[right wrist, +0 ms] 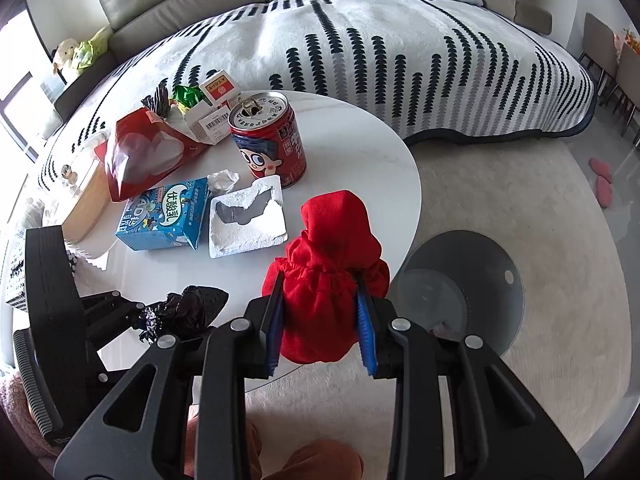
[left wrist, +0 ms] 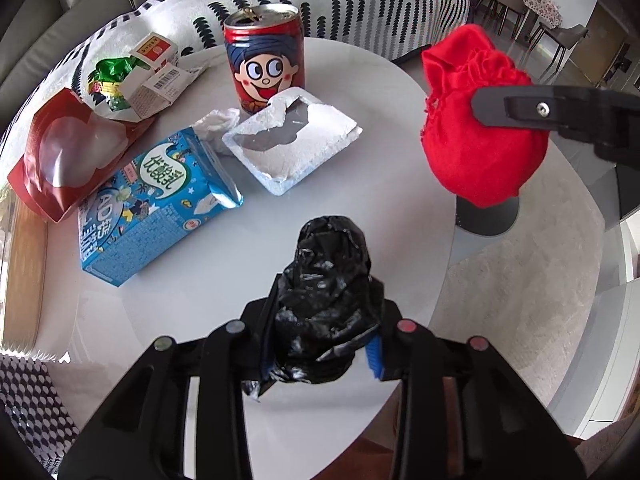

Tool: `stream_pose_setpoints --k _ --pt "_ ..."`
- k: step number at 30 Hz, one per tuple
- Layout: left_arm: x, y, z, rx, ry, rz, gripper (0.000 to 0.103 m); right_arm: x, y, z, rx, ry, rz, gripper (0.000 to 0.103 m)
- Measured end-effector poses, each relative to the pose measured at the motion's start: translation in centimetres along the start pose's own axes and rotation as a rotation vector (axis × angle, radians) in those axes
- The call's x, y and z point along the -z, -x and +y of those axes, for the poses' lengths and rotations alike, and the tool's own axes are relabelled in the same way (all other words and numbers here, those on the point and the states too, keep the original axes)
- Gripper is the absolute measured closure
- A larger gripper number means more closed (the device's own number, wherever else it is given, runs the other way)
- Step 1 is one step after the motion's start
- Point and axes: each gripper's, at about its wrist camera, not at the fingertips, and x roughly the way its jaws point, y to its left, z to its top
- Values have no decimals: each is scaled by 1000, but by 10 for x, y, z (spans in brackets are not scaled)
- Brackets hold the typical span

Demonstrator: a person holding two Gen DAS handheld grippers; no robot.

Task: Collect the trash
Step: 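Carry both bags over the grey bin while the right tool releases the red bag inside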

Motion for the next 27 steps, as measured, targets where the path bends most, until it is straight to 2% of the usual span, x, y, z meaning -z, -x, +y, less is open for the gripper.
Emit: stream_pose_setpoints --k 13,19,27 --pt "-35 17 -25 42 -86 -57 69 9 21 -31 35 -62 -30 74" --pt "-55 14 -61 71 -164 -76 69 22 32 -68 83 -131 -34 74" --pt "-88 -13 -117 125 -257 -74 69 38 34 -129 153 -219 -30 74"
